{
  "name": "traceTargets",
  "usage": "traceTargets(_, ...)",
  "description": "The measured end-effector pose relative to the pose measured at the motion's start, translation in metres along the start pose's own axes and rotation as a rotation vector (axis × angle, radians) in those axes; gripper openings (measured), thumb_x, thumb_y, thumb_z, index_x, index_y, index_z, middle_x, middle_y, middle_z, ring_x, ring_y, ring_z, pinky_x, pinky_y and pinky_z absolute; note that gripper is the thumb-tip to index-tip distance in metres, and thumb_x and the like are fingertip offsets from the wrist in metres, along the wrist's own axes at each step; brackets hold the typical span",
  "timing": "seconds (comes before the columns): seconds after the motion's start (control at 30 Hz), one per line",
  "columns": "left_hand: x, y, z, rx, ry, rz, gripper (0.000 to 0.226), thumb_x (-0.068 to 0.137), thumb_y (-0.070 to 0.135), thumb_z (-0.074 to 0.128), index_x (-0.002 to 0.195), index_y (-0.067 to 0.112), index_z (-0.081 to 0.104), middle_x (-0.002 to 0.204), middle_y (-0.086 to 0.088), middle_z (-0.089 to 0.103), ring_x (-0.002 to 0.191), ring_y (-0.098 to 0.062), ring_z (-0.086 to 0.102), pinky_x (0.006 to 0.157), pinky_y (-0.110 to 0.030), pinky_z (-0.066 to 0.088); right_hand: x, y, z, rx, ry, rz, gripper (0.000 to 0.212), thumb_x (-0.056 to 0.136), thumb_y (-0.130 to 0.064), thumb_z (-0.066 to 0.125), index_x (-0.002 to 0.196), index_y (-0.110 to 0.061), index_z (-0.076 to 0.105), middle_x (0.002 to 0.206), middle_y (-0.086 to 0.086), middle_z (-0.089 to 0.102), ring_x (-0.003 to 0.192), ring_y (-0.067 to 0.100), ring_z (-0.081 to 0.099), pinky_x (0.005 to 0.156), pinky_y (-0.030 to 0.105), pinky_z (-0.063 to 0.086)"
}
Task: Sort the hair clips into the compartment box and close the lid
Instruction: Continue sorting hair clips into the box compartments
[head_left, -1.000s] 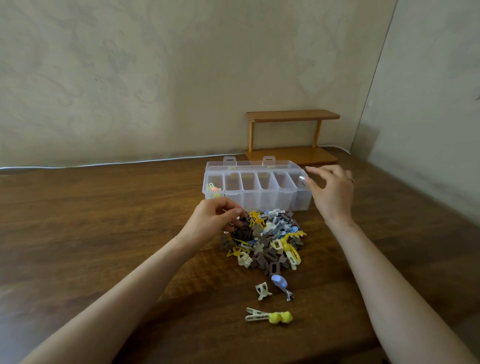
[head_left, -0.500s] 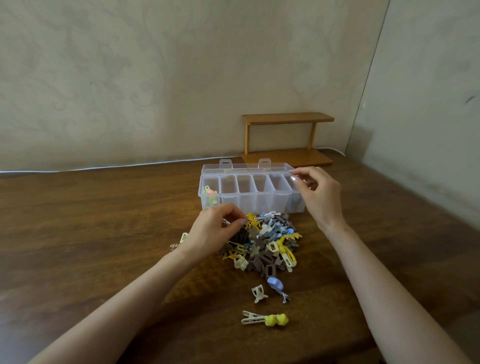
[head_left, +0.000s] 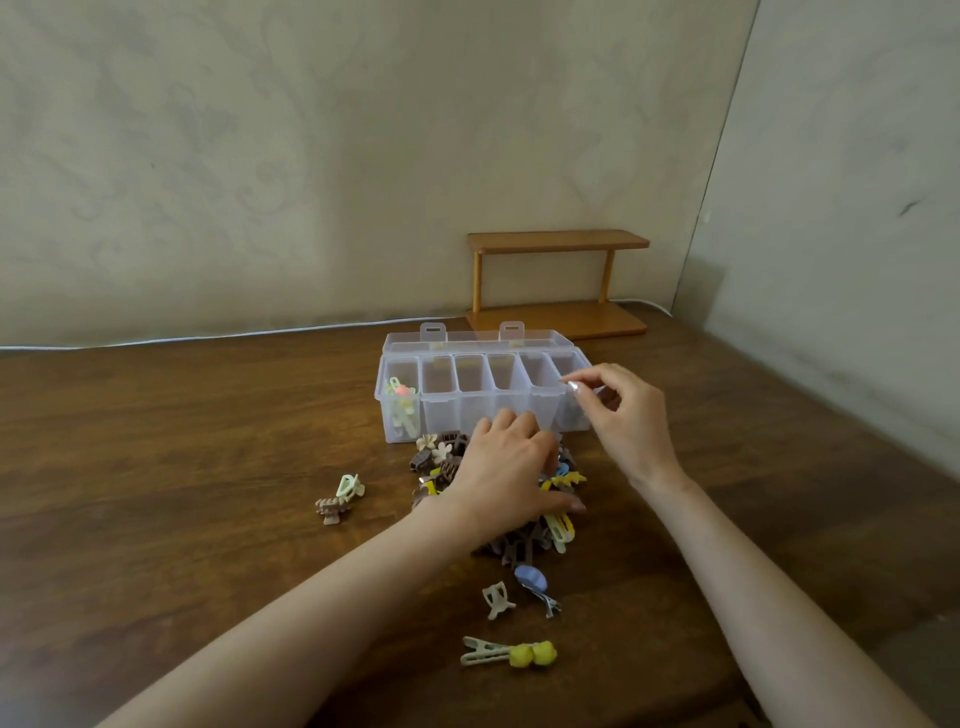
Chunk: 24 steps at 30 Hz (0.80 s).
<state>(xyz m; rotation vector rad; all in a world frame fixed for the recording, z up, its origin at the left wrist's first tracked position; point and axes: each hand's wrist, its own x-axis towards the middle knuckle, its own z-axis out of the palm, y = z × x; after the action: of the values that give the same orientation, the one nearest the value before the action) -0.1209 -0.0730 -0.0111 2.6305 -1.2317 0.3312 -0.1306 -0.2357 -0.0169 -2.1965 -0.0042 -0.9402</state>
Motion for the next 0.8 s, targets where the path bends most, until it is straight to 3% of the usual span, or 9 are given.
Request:
traceTargets(0.17, 0.005, 0.006, 0.007, -0.005, 0.001, 0.013, 0.044, 0.074, 0.06, 0.061, 0.095, 0.021, 0.061, 0.105, 0.001, 0.048, 0.1, -0.018, 0.039, 0.084, -0.03, 0.032, -0.004, 0.004, -0.002, 0.055, 0.01, 0.07, 0.011, 0.089, -0.014, 0.061, 0.095, -0.013, 0.07, 0.093, -0.002, 0.067, 0.089, 0.009, 0.06, 0.071, 0.019, 0.049)
traceTargets(0.33, 0.003, 0.006, 0.013, -0.022, 0.038, 0.011, 0.037, 0.08, 0.049, 0.059, 0.1, 0.018, 0.06, 0.108, 0.0, 0.049, 0.102, -0.019, 0.039, 0.086, -0.03, 0.033, -0.005, 0.001, 0.0, 0.044, 0.001, 0.071, 0.01, 0.089, -0.015, 0.061, 0.095, -0.014, 0.07, 0.094, -0.003, 0.066, 0.089, 0.008, 0.059, 0.071, 0.015, 0.049)
traceTargets(0.53, 0.004, -0.001, 0.01, -0.077, 0.074, 0.005, 0.036, 0.078, 0.042, 0.06, 0.106, 0.02, 0.058, 0.106, 0.001, 0.049, 0.099, -0.017, 0.039, 0.078, -0.026, 0.027, -0.007, -0.002, -0.004, 0.091, -0.042, 0.09, 0.011, 0.089, -0.014, 0.06, 0.095, -0.012, 0.069, 0.094, -0.003, 0.066, 0.089, 0.007, 0.059, 0.068, 0.015, 0.049)
traceTargets(0.7, 0.007, -0.01, 0.002, -0.163, 0.213, 0.018, 0.029, 0.074, 0.03, 0.065, 0.1, 0.017, 0.059, 0.101, 0.001, 0.052, 0.093, -0.015, 0.039, 0.082, -0.029, 0.036, -0.005, -0.013, -0.009, 0.339, -0.176, 0.205, 0.011, 0.09, -0.016, 0.06, 0.098, -0.015, 0.067, 0.086, 0.004, 0.068, 0.072, 0.006, 0.062, 0.057, 0.014, 0.047)
traceTargets(0.8, 0.009, -0.017, -0.002, -0.213, 0.316, 0.02, 0.026, 0.073, 0.024, 0.067, 0.097, 0.015, 0.061, 0.097, 0.0, 0.053, 0.088, -0.011, 0.032, 0.077, -0.026, 0.034, -0.004, -0.019, -0.014, 0.509, -0.296, 0.268, 0.023, 0.085, -0.025, 0.062, 0.105, -0.014, 0.062, 0.084, 0.007, 0.069, 0.065, 0.013, 0.061, 0.054, 0.022, 0.049)
